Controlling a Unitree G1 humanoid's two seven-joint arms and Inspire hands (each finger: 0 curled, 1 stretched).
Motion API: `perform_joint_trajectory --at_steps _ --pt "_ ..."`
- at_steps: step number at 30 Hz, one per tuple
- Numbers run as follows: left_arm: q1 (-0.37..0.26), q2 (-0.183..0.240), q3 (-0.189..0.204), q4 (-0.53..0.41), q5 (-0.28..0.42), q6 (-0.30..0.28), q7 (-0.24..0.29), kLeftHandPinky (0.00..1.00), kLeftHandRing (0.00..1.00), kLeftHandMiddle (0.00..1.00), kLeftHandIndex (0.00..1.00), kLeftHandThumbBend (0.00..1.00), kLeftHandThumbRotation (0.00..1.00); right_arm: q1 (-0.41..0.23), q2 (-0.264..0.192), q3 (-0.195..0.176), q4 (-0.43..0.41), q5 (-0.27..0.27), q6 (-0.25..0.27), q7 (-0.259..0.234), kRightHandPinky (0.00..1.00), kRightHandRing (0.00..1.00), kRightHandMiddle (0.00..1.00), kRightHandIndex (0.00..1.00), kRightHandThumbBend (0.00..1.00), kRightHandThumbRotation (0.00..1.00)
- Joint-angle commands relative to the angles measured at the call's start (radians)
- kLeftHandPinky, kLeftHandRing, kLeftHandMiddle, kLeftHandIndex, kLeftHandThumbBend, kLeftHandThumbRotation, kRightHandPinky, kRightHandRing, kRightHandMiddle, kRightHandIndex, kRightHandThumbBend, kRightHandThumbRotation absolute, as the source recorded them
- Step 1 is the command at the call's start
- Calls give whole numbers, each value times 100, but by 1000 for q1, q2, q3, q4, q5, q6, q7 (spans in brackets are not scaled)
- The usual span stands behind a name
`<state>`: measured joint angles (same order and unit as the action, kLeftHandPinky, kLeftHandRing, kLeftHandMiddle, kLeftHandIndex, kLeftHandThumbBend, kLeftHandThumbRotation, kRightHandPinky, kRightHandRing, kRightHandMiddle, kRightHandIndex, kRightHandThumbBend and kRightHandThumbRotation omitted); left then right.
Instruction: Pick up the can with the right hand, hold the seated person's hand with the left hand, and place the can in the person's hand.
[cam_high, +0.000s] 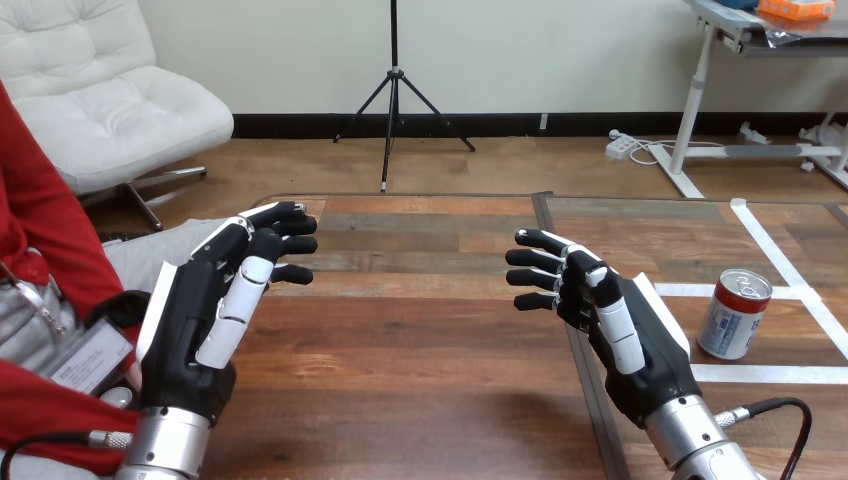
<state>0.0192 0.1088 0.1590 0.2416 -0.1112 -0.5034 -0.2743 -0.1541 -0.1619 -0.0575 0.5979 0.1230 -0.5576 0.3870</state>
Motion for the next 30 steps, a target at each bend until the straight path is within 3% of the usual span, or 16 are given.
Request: perform_joint_trajectory --at_steps 1,17,30 --pt "-67 12 -15 -2 -2 -24 -1 59 73 72 70 64 81 -78 -3 -14 -11 13 -18 -1 70 78 80 82 100 100" --pt "-71 16 -18 4 8 -32 0 57 70 71 70 63 81 -103 -4 -14 19 2 -5 -14 70 78 79 82 100 100" --pt "-74 13 -23 14 13 -39 2 55 68 69 69 61 82 -211 -29 -25 150 -6 40 -25 74 82 83 83 100 98"
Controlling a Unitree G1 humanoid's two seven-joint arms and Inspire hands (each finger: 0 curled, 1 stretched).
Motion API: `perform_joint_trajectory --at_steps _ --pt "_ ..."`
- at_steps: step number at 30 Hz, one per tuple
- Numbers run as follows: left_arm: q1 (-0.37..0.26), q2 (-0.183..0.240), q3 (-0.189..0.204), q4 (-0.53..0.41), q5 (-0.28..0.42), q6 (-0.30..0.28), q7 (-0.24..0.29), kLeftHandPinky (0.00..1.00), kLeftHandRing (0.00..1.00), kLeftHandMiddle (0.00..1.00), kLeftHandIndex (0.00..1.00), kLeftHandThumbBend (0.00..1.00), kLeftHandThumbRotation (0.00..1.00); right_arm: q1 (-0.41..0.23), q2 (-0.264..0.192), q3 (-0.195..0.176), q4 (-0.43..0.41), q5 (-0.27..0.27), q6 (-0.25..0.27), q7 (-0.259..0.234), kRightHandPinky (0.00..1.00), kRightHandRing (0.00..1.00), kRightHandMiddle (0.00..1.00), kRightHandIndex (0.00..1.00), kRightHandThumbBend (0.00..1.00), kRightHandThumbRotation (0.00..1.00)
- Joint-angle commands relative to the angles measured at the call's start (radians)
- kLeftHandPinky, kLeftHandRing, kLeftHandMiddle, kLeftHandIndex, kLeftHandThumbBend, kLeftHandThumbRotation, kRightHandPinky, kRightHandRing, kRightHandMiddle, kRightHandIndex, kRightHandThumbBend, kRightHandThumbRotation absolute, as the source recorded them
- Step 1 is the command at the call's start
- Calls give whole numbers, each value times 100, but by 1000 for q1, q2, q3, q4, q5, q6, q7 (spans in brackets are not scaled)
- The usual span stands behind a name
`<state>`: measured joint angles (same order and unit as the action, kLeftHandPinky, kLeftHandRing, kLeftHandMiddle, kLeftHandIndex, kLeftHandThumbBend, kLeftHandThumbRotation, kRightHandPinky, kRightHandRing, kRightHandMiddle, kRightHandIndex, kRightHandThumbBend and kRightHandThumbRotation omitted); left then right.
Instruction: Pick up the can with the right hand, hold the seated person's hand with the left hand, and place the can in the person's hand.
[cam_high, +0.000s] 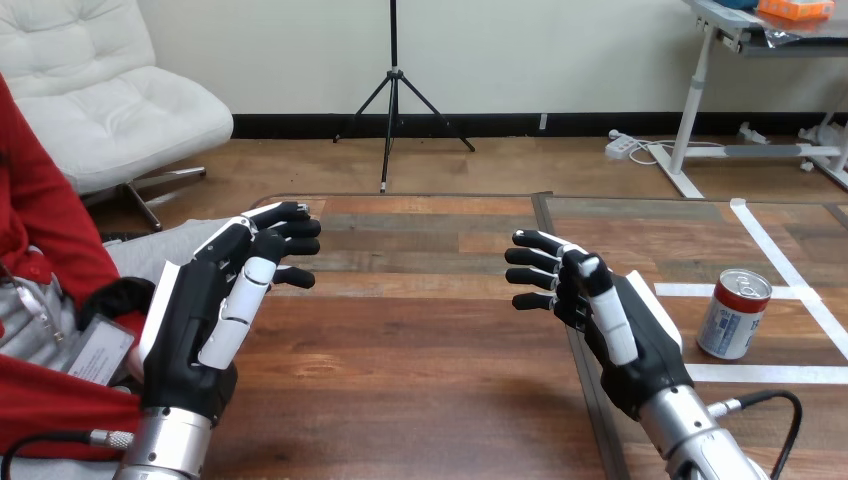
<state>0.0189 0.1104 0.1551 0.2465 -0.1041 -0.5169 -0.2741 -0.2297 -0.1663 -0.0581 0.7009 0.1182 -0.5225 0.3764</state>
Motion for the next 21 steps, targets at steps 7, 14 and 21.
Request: perform_joint_trajectory --at_steps 7,14,21 --pt "-72 11 -22 5 -7 -20 -10 55 67 68 68 61 80 -204 -39 -37 137 1 -3 -19 76 84 84 84 99 97" --pt "-66 16 -21 -7 -7 -12 -15 54 67 68 67 57 79 -267 -59 -43 204 -11 -3 -47 80 86 86 86 99 99" --pt "-63 21 -17 -12 1 -14 -13 54 66 68 67 55 79 -338 -92 -52 270 -21 -11 -86 83 87 86 86 100 99"
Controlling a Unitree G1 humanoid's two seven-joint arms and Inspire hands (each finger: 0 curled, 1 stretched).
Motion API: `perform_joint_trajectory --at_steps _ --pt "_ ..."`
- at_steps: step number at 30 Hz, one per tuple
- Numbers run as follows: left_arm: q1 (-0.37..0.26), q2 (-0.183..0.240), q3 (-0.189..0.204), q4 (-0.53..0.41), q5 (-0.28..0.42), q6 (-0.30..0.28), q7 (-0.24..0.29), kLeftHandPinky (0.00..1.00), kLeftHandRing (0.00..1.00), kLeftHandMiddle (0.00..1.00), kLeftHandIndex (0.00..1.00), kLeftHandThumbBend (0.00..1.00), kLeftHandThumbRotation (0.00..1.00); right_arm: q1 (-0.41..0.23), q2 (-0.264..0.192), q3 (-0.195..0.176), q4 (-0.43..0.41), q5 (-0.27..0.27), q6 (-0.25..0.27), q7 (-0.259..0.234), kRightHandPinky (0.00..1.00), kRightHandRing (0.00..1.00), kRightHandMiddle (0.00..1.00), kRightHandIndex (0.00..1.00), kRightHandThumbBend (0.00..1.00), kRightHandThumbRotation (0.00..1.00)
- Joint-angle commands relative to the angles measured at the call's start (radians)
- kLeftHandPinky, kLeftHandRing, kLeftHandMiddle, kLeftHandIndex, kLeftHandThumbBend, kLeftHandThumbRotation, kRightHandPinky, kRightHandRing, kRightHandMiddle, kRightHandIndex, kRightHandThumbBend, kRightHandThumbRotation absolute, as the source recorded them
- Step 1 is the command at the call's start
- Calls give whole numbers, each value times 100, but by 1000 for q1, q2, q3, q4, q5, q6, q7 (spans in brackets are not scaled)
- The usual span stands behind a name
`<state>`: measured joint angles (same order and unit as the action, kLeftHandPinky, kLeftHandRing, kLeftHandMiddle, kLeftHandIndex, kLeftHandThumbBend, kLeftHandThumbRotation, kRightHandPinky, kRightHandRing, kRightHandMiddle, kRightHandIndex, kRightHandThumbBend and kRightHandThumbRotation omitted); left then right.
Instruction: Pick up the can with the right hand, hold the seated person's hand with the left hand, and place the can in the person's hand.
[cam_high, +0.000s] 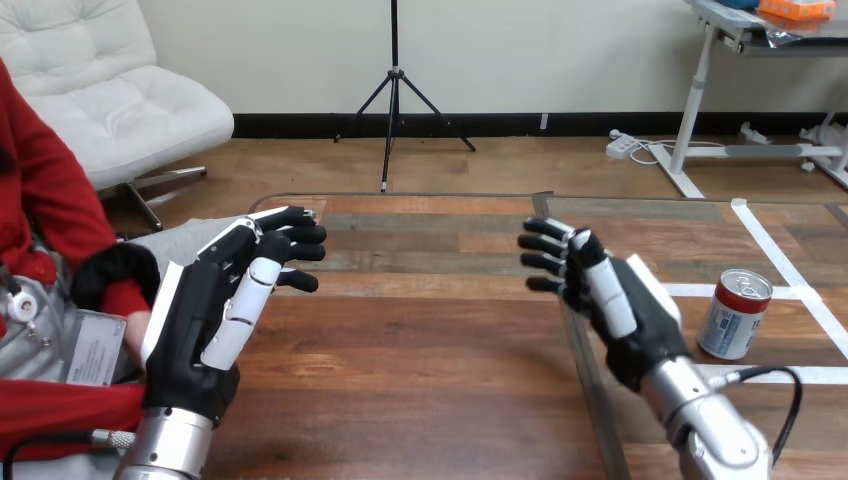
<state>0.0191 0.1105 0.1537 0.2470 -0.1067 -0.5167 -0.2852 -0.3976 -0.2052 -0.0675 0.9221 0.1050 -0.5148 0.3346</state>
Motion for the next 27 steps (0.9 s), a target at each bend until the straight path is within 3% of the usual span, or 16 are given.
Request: perform_joint_trajectory --at_steps 1,8,18,27 --pt "-63 22 -15 -11 4 -16 -3 54 66 67 67 54 80 -179 -57 -44 57 -10 -23 -49 84 87 86 86 99 99" --pt "-60 22 -15 -17 -1 -9 -6 53 66 67 67 54 80 -243 -94 -54 134 -24 -49 -76 84 87 87 87 94 99" --pt "-59 21 -16 -22 -8 -1 -10 54 66 67 67 56 80 -322 -160 -41 214 -83 -29 -172 86 89 89 88 80 100" --pt "-60 21 -15 -18 -6 -7 -10 53 65 66 65 58 79 -366 -203 -36 260 -125 -19 -235 91 92 92 91 82 96"
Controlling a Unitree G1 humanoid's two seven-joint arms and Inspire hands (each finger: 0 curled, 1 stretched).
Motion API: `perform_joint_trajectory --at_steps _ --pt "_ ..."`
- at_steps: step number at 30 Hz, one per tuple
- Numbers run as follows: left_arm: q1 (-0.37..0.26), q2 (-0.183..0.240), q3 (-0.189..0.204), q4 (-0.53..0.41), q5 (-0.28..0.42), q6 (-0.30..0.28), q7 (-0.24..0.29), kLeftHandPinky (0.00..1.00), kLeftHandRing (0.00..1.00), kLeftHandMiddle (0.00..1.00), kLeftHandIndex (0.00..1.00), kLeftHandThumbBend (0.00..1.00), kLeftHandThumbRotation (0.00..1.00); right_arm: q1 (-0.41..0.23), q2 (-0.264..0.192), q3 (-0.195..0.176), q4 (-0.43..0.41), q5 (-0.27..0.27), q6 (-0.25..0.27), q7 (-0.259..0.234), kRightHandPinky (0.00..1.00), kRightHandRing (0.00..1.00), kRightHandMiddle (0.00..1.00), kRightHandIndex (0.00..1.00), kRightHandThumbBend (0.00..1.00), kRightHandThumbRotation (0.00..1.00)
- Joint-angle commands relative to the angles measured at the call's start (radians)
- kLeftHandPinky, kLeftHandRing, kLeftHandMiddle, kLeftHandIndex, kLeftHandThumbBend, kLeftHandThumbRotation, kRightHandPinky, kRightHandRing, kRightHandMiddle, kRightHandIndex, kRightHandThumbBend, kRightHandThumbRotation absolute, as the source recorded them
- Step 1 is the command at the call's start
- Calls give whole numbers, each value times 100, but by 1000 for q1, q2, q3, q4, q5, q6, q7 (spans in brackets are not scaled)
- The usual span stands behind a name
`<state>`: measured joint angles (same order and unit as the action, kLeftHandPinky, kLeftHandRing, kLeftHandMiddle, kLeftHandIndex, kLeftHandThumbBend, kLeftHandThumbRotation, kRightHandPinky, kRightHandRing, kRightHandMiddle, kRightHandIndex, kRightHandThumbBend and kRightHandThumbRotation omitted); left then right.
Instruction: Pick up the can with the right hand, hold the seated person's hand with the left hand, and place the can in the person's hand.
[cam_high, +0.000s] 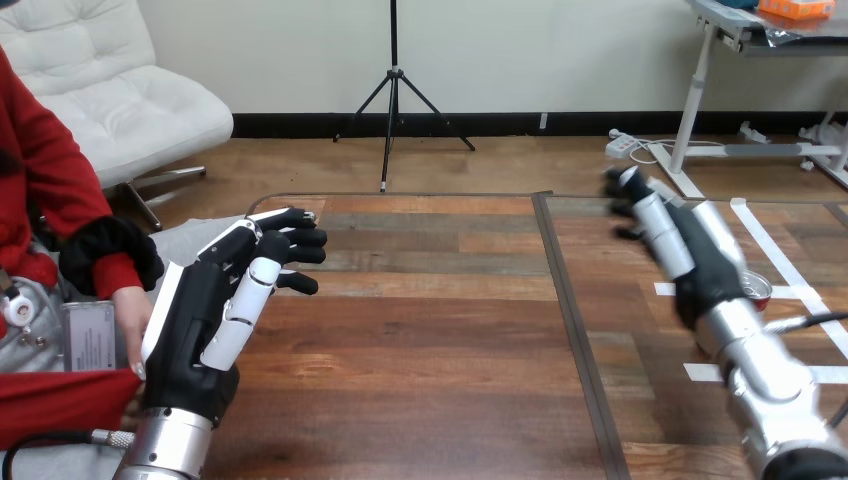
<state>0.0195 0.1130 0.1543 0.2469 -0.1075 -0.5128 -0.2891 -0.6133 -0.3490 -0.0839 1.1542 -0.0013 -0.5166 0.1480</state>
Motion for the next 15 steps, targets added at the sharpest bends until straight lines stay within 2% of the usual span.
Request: perform_joint_trajectory --at_steps 1,5,11,15 --pt "-61 19 -16 -17 -5 -13 -6 53 65 66 65 58 79 -154 -64 -18 33 -24 -18 -56 91 92 92 91 82 96" --pt "-61 20 -16 -14 -7 -14 -10 52 65 65 64 58 79 -166 -80 -11 46 -48 -17 -90 89 91 91 90 84 94" --pt "-60 20 -16 -18 -8 -8 -12 52 65 65 64 58 79 -190 -101 -9 66 -74 11 -145 83 89 89 87 86 91" --pt "-63 22 -15 -11 -9 -14 -15 52 64 65 63 56 79 -201 -115 -14 78 -73 30 -142 80 87 88 86 85 89"
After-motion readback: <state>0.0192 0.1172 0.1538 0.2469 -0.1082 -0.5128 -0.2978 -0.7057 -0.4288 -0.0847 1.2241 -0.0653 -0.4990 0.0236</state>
